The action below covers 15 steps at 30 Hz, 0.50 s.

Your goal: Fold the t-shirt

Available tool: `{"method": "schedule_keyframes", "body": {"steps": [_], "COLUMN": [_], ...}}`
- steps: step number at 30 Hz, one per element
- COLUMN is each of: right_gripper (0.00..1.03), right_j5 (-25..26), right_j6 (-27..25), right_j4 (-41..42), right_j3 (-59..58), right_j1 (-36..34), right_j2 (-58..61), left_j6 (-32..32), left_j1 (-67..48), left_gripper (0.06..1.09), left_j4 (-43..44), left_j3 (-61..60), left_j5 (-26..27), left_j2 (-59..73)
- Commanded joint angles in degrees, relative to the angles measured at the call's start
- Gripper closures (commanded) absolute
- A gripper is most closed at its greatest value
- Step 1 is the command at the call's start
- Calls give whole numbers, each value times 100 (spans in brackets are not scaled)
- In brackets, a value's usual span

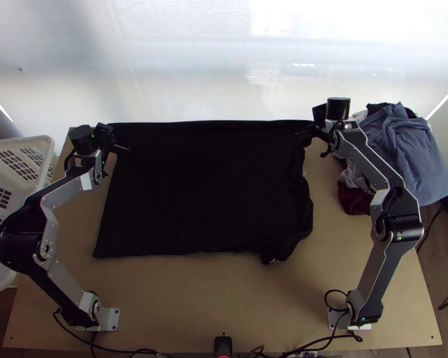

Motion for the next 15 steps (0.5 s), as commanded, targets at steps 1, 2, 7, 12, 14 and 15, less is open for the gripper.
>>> {"method": "schedule_keyframes", "body": {"steps": [1, 2, 7, 12, 14, 15], "right_gripper": [100, 100, 100, 100, 100, 100], "right_j5": [105, 96, 96, 26, -88, -115], "right_j6": [-66, -75, -145, -137, -119, -119], "right_j4": [16, 16, -204, -696, -811, -811], "right_j3": [94, 6, -328, -688, -1005, -1180], "right_j1": [11, 20, 73, 213, 328, 407], "right_j2": [294, 267, 127, -278, -585, -726], "left_j6": [10, 28, 45, 124, 133, 133], "left_j1": [-135, -161, -170, -469, -636, -715], "left_gripper": [99, 99, 99, 99, 99, 99], "left_j4": [-5, 3, -5, -216, -313, -313], "left_j3": [191, 94, -205, -697, -934, -1066], "left_j5": [-215, -215, -233, -233, -224, -224], "left_j2": [358, 322, 191, -425, -741, -855]}}
